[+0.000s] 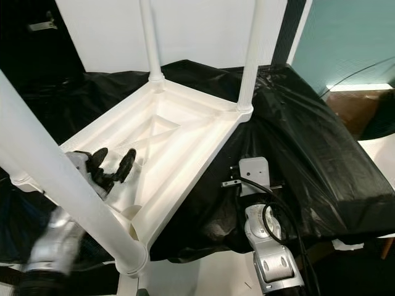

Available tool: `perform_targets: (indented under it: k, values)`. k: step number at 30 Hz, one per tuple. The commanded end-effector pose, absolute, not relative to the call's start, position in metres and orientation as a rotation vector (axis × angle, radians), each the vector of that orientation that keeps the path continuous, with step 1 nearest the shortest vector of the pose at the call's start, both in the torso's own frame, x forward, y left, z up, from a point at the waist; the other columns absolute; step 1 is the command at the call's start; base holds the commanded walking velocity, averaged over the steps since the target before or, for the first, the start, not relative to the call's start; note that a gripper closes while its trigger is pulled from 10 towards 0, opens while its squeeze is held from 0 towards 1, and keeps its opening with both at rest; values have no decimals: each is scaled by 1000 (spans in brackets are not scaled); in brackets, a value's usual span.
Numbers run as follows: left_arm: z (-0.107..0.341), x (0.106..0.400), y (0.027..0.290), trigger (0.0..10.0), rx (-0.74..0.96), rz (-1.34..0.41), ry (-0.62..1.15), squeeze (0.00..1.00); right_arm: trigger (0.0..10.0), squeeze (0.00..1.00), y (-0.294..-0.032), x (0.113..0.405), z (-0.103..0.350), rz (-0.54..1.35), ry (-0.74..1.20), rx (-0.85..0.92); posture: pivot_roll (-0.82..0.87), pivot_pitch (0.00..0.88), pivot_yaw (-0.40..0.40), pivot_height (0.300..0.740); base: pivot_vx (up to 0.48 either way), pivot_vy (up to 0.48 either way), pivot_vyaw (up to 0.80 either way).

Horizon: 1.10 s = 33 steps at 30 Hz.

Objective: Building children table

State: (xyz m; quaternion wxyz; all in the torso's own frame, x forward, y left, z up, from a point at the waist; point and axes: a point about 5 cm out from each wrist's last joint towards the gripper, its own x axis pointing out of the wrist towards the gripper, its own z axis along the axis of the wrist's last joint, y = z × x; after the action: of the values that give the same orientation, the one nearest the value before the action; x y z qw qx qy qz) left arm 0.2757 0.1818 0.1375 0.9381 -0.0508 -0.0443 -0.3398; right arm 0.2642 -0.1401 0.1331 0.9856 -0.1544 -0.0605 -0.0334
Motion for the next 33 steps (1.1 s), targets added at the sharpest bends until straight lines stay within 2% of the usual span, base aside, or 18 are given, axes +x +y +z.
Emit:
perform_targets:
  k: [1,14,15,22,23,33]
  values:
    - [136,269,183,10000,-119,-805,-37,0,10000,0,-139,265,131,-53,-123,-317,-1,32,8,740,0,0,0]
    - [128,256,228,10000,-7,-880,169,0,10000,0,-140,265,131,-60,-116,-313,-8,35,7,740,0,0,0]
    - [129,252,239,10000,9,-930,223,0,10000,0,-141,265,130,-61,-111,-311,-7,36,-1,740,0,0,0]
    - [133,241,258,10000,38,-1025,328,0,10000,0,-142,268,131,-63,-107,-310,-6,38,-9,740,0,0,0]
    - [139,237,267,10000,41,-1065,361,0,10000,0,-143,269,131,-65,-105,-308,-5,38,-12,740,0,0,0]
    - [150,226,277,10000,120,-1160,449,0,10000,0,-144,270,132,-75,-103,-304,-7,44,-9,740,0,0,0]
